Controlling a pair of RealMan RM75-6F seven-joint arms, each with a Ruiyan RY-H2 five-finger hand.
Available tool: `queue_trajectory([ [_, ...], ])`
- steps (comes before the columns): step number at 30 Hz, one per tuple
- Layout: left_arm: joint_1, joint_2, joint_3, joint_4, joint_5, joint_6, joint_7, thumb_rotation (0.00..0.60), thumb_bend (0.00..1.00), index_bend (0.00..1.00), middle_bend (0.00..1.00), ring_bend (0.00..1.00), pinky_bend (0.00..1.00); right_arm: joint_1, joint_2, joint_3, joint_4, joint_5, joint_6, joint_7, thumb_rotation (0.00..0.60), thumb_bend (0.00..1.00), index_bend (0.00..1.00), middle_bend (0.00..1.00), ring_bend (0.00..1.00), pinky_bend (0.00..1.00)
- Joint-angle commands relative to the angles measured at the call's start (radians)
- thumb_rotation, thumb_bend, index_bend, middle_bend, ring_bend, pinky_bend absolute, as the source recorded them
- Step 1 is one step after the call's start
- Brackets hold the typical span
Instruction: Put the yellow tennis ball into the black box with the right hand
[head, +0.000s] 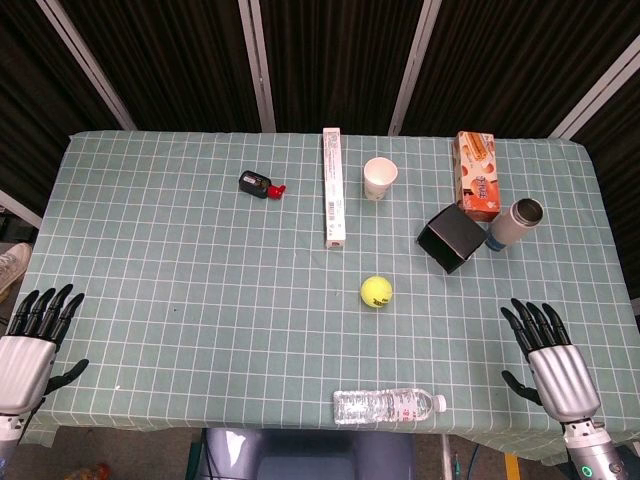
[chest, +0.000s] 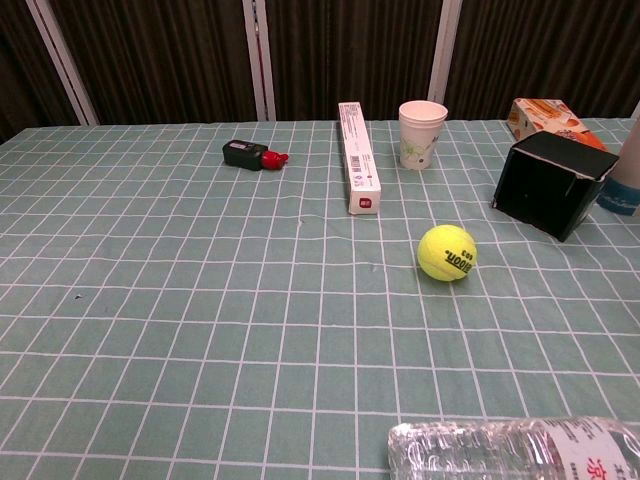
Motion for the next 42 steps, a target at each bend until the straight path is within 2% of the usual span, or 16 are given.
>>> queue_trajectory([
  [1, -0.006, -0.006, -0.008, 0.011, 0.006, 0.006, -0.011, 0.6, 0.12, 0.0, 0.0, 0.0, 0.01, 0.004, -0.007, 0.002, 0.017, 0.0, -0.005, 0.016, 0.6, 0.24, 0.0, 0.0, 0.0, 0.0],
  [6, -0.021, -0.015, -0.014, 0.027, 0.003, -0.012, -0.025, 0.6, 0.12, 0.0, 0.0, 0.0, 0.01, 0.006, -0.019, 0.007, 0.032, 0.005, -0.005, 0.01, 0.6, 0.24, 0.0, 0.0, 0.0, 0.03],
  [8, -0.025, -0.017, -0.015, 0.027, 0.004, -0.018, -0.021, 0.6, 0.12, 0.0, 0.0, 0.0, 0.01, 0.003, -0.029, 0.011, 0.036, 0.004, 0.006, 0.011, 0.6, 0.24, 0.0, 0.0, 0.02, 0.14],
  [10, -0.027, -0.017, -0.014, 0.025, 0.009, -0.017, -0.017, 0.6, 0.12, 0.0, 0.0, 0.0, 0.01, 0.002, -0.057, 0.013, 0.04, -0.01, 0.027, 0.044, 0.6, 0.24, 0.02, 0.04, 0.09, 0.28],
  [11, -0.027, -0.017, -0.014, 0.025, 0.011, -0.015, -0.016, 0.6, 0.12, 0.0, 0.0, 0.0, 0.01, 0.004, -0.069, 0.009, 0.037, -0.019, 0.031, 0.074, 0.6, 0.25, 0.07, 0.11, 0.19, 0.4],
  [13, -0.026, -0.016, -0.012, 0.025, 0.014, -0.012, -0.018, 0.6, 0.12, 0.0, 0.0, 0.0, 0.01, 0.012, -0.087, -0.005, 0.019, -0.038, 0.03, 0.165, 0.6, 0.31, 0.19, 0.23, 0.3, 0.54],
  [16, -0.024, -0.012, -0.011, 0.024, 0.01, -0.011, -0.026, 0.6, 0.12, 0.0, 0.0, 0.0, 0.01, 0.043, -0.09, -0.044, -0.035, -0.055, -0.026, 0.358, 0.6, 0.41, 0.29, 0.3, 0.36, 0.63],
  [22, -0.025, -0.011, -0.009, 0.022, 0.019, -0.008, -0.023, 0.6, 0.12, 0.0, 0.0, 0.0, 0.01, 0.133, -0.043, -0.096, -0.152, -0.046, -0.211, 0.53, 0.6, 0.57, 0.33, 0.35, 0.4, 0.68],
  [26, -0.028, -0.012, -0.008, 0.022, 0.018, -0.015, -0.019, 0.6, 0.12, 0.0, 0.0, 0.0, 0.01, 0.183, -0.041, -0.106, -0.225, -0.011, -0.311, 0.628, 0.6, 0.61, 0.33, 0.35, 0.41, 0.69],
  [32, -0.03, -0.013, -0.011, 0.021, 0.013, -0.018, -0.015, 0.6, 0.12, 0.0, 0.0, 0.0, 0.01, 0.242, -0.092, -0.069, -0.261, 0.099, -0.43, 0.734, 0.6, 0.66, 0.33, 0.35, 0.41, 0.69],
  [38, -0.033, -0.014, -0.017, 0.018, -0.004, -0.029, -0.012, 0.6, 0.12, 0.0, 0.0, 0.0, 0.01, 0.314, -0.142, -0.014, -0.259, 0.206, -0.561, 0.819, 0.6, 0.67, 0.23, 0.31, 0.33, 0.63],
  [42, -0.036, -0.016, -0.018, 0.019, -0.01, -0.036, -0.011, 0.6, 0.12, 0.0, 0.0, 0.0, 0.01, 0.342, -0.155, 0.017, -0.256, 0.252, -0.603, 0.859, 0.6, 0.67, 0.19, 0.28, 0.3, 0.59],
])
